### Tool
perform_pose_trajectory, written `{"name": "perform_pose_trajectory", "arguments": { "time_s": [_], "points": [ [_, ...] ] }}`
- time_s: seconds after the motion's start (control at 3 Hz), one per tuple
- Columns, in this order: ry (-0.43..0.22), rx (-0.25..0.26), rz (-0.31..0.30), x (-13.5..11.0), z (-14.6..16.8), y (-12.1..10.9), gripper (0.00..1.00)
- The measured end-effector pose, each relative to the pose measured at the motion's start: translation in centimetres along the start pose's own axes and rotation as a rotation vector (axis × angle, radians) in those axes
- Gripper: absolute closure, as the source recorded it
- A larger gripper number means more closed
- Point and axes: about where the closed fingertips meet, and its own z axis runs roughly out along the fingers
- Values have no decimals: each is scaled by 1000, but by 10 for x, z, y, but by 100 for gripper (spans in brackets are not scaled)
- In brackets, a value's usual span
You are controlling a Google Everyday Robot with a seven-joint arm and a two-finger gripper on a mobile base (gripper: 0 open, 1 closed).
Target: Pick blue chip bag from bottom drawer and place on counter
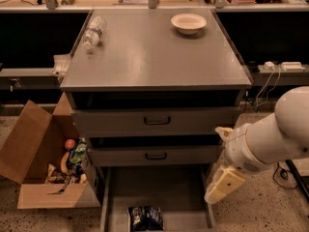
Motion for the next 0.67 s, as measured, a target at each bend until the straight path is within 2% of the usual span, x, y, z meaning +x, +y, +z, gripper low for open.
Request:
{"name": "perform_pose_trajectory", "arguments": {
  "time_s": [0.33, 0.67],
  "points": [
    [-75, -40, 65, -1, 87, 17, 0],
    [-137, -142, 126, 4, 167, 40, 0]
  ]
}}
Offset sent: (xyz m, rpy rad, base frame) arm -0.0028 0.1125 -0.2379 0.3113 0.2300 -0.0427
